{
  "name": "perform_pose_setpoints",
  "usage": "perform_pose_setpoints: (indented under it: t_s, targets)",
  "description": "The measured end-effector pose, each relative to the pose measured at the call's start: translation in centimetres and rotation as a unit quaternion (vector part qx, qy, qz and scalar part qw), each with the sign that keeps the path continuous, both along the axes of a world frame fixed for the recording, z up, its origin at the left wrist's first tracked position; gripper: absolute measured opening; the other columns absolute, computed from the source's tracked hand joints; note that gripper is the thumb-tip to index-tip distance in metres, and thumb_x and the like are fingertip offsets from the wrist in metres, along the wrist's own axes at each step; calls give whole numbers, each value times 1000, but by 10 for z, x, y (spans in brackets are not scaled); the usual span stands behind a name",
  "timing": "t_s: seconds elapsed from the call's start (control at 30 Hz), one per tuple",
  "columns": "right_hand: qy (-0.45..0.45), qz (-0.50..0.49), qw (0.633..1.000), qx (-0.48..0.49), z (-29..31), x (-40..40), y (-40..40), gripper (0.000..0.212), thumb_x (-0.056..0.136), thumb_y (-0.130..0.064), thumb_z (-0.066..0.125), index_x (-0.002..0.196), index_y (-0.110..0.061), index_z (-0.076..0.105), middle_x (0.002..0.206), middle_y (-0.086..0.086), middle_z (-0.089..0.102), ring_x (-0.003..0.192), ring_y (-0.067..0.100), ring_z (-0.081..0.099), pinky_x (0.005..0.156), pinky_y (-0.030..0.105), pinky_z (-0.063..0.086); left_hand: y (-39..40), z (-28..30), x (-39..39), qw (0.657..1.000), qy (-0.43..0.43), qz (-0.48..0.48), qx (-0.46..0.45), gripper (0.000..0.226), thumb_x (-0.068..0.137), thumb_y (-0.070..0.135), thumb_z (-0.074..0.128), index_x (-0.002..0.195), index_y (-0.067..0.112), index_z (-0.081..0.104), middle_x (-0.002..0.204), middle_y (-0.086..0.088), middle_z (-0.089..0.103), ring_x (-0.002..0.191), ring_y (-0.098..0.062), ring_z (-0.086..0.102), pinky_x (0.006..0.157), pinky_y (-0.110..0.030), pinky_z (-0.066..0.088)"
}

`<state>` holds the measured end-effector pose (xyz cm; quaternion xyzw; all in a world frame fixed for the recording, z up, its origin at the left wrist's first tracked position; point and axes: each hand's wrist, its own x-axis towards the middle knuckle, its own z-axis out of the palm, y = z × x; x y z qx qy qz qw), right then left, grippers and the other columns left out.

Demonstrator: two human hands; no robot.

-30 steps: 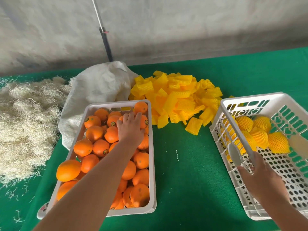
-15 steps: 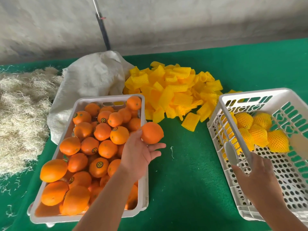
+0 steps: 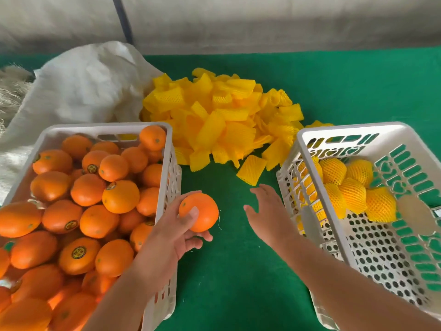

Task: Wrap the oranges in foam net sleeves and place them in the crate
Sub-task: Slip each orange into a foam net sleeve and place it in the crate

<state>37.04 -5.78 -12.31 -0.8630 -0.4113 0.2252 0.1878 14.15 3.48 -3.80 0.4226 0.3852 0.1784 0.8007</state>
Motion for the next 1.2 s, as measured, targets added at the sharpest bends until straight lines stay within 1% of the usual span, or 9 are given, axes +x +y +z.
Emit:
perform_pose_setpoints:
  t_s: [0.1,0.33,0.53,0.67,0.77,0.87,0.97,1.07,1.2]
  targets:
    - [-25,23,996,-77,-31,32,46,52,108,-36,54,156,-16,47,169,16,24,159,34,22,127,43,22,1,-7,7,999,31,3,14,63,75,50,82,134,36,64,110,-10,75,77,-30,70,63,-34,58]
    - [-45,40,981,-186,-76,62,86,71,108,-48,50,159,-1,31,175,17,5,160,37,13,126,45,26,-2,-9,13,990,79,-52,101,98,43,94,79,127,45,65,112,3,76,80,-26,76,60,-29,54]
    - [-31,69,976,-203,-83,62,89,61,109,-50,48,156,-12,45,176,11,-5,162,37,2,125,50,29,-3,-4,12,992,70,-69,82,106,43,89,82,134,37,64,116,-4,74,81,-26,74,62,-31,53]
    - [-40,90,966,-238,-79,68,91,74,111,-51,42,164,-2,23,176,11,-3,161,39,8,127,48,26,-3,-5,14,989,77,-92,91,98,44,89,82,129,45,66,115,6,74,85,-23,76,61,-28,58]
    - [-66,51,986,-141,-58,55,70,67,110,-48,48,153,2,39,164,19,32,152,40,29,122,47,30,0,-13,17,980,103,-121,123,99,35,96,79,125,54,64,105,33,67,97,-18,78,60,-27,61]
    - [-20,-47,994,101,-21,25,32,35,107,-37,58,124,-8,69,117,5,68,112,23,60,96,38,46,1,-22,14,973,111,-132,155,75,51,80,84,121,66,61,101,45,61,100,4,72,65,-31,65]
    - [96,-141,971,170,25,-4,-3,16,105,-34,62,104,-28,77,92,-22,70,90,-1,67,78,23,49,-1,-19,10,976,105,-128,143,71,64,65,87,129,65,58,117,32,64,110,0,71,78,-40,67]
    - [164,-201,942,211,64,-29,-31,11,99,-29,72,89,-35,74,81,-24,74,86,-11,67,67,5,45,-4,-7,12,981,109,-118,107,82,64,51,97,134,50,56,134,14,56,104,-7,74,77,-41,66]
    - [248,-227,902,270,102,-53,-58,10,91,-20,79,89,-30,78,88,-20,78,87,-4,72,73,10,53,-14,3,0,995,40,-91,26,86,56,51,102,131,33,62,135,-5,69,115,-22,73,82,-39,64]
